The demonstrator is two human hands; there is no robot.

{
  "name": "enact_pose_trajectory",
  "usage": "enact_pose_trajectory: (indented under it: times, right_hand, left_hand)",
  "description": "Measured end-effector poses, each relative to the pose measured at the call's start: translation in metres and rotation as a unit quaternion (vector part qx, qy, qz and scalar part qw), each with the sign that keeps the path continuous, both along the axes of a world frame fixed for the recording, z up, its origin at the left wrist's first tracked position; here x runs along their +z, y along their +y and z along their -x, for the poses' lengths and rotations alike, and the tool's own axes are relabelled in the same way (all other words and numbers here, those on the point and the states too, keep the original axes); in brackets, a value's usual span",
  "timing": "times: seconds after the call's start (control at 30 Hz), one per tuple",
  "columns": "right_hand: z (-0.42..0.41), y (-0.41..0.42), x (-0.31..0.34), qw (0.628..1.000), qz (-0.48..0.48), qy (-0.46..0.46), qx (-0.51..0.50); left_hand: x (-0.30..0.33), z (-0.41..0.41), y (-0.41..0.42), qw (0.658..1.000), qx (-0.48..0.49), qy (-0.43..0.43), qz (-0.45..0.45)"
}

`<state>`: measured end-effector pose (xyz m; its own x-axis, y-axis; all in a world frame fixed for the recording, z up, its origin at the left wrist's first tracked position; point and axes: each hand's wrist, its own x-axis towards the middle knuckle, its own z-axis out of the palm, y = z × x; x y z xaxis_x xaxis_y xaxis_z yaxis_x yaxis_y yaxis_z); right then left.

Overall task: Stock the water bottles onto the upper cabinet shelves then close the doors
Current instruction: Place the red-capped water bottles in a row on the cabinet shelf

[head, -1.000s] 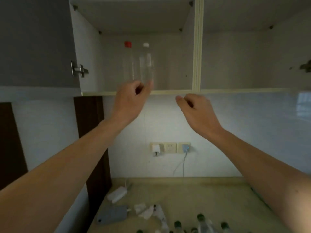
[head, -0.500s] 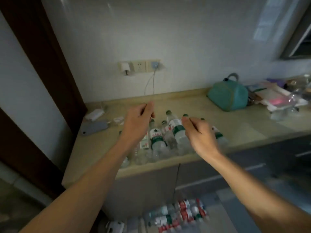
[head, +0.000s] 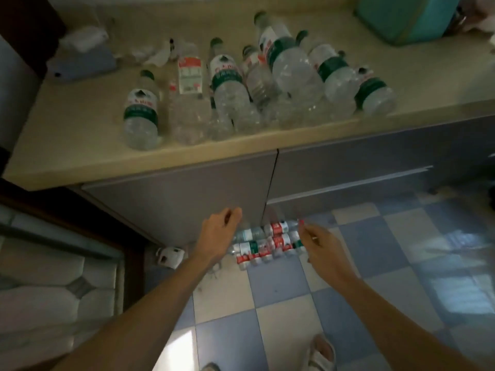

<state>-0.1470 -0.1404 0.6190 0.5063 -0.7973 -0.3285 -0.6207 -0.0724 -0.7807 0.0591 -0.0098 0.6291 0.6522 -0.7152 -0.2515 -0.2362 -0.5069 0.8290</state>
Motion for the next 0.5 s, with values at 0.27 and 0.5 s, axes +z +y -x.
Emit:
enact_pose_trajectory:
  times: [0.27,0.5]
  right_hand:
    - [0.025,-0.057,-0.224,0.997,-0.051,0.056,-0.013]
    - [0.022,-0.113,-0.418,0.991,-0.087,0.073,-0.077]
  left_hand:
    - [-0.257,0.025,-0.013,0.987,0.136,0.052,-0.064]
    - [-0.447,0.038,-0.039,0.975,0.201,0.047,-0.078]
